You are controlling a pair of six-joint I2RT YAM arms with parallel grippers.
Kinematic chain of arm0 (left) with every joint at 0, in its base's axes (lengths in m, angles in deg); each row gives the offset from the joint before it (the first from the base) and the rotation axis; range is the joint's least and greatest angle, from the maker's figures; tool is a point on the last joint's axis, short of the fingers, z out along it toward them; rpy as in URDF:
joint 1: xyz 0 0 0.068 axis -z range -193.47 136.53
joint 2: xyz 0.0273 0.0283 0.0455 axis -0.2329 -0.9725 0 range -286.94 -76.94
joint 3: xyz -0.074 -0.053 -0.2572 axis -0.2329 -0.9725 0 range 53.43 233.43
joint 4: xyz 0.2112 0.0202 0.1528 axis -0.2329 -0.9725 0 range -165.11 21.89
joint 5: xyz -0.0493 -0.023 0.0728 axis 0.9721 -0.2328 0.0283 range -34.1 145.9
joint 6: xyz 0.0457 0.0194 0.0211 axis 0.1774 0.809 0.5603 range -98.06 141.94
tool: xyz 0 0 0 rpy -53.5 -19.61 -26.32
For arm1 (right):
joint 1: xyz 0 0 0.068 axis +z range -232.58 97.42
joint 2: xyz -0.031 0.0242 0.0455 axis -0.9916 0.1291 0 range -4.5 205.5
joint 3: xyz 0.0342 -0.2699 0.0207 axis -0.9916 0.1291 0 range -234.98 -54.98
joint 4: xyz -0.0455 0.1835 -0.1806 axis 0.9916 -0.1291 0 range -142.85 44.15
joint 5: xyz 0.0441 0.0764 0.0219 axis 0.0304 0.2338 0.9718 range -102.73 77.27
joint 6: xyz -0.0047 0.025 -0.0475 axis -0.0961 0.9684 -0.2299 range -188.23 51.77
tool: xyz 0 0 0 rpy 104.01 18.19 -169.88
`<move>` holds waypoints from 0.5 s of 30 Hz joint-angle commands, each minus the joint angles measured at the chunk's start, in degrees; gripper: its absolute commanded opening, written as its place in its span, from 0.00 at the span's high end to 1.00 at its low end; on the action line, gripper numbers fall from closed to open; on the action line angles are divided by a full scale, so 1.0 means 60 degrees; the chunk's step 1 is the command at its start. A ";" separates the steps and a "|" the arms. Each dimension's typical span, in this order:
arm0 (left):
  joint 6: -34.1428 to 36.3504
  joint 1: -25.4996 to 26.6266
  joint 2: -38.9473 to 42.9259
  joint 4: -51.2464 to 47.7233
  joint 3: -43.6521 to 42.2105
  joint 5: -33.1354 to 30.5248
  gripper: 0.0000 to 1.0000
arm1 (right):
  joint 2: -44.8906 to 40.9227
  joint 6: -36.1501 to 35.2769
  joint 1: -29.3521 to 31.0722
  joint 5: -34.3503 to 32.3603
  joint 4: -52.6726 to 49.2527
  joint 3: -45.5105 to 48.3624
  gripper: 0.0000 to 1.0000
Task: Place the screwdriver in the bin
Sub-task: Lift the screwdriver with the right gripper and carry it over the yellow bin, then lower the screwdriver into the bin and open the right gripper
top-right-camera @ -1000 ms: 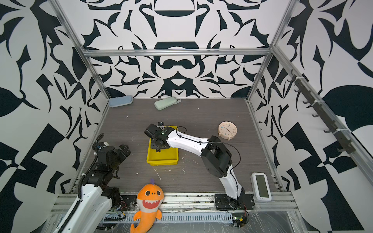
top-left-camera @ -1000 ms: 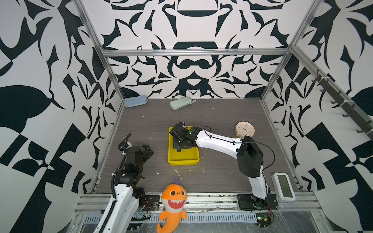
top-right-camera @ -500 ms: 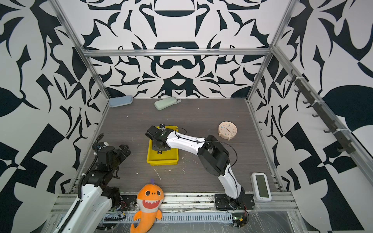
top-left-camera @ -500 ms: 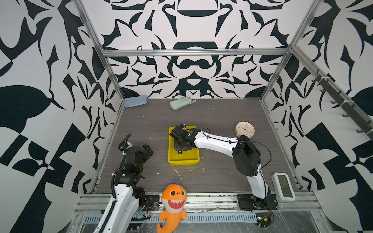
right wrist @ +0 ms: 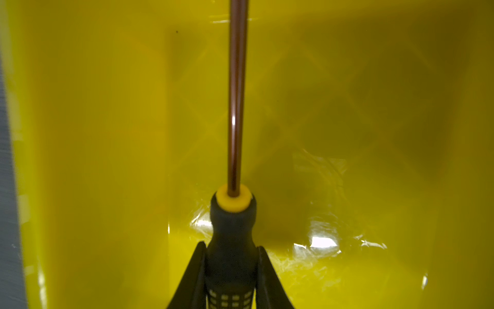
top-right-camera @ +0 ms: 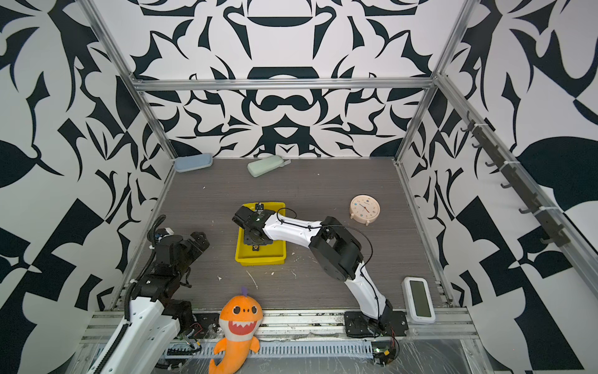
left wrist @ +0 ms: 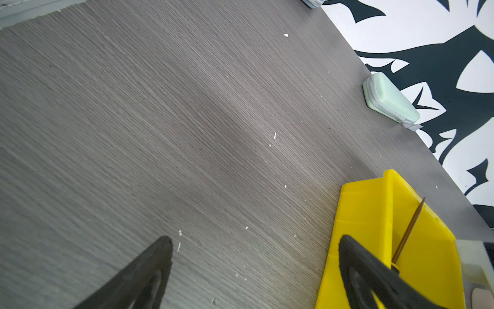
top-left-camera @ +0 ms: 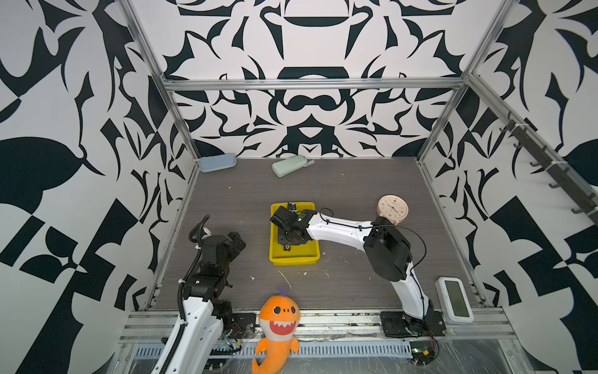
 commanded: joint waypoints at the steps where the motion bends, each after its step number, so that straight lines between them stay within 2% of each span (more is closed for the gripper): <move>1: -0.0122 0.0002 0.0055 -0.0110 -0.0164 -0.0128 0.00 | -0.0226 0.0119 -0.0011 0.0014 -0.0183 -0.0084 0.84; 4: -0.0130 0.0001 0.0059 -0.0117 -0.0163 -0.0139 0.01 | -0.0284 0.0115 -0.0006 -0.0029 -0.0216 -0.0104 0.78; 9: -0.0159 0.0009 0.0099 -0.0156 -0.0164 -0.0222 0.01 | -0.0578 -0.0077 -0.0014 -0.0200 -0.0520 -0.0348 0.54; 12: -0.0166 0.0008 0.0115 -0.0159 -0.0170 -0.0218 0.01 | -0.0900 -0.0239 -0.0013 -0.0363 -0.0610 -0.0396 0.48; 15: -0.0174 0.0005 0.0100 -0.0162 -0.0163 -0.0212 0.01 | -0.1233 -0.0428 -0.0013 -0.0503 -0.0718 -0.0403 0.47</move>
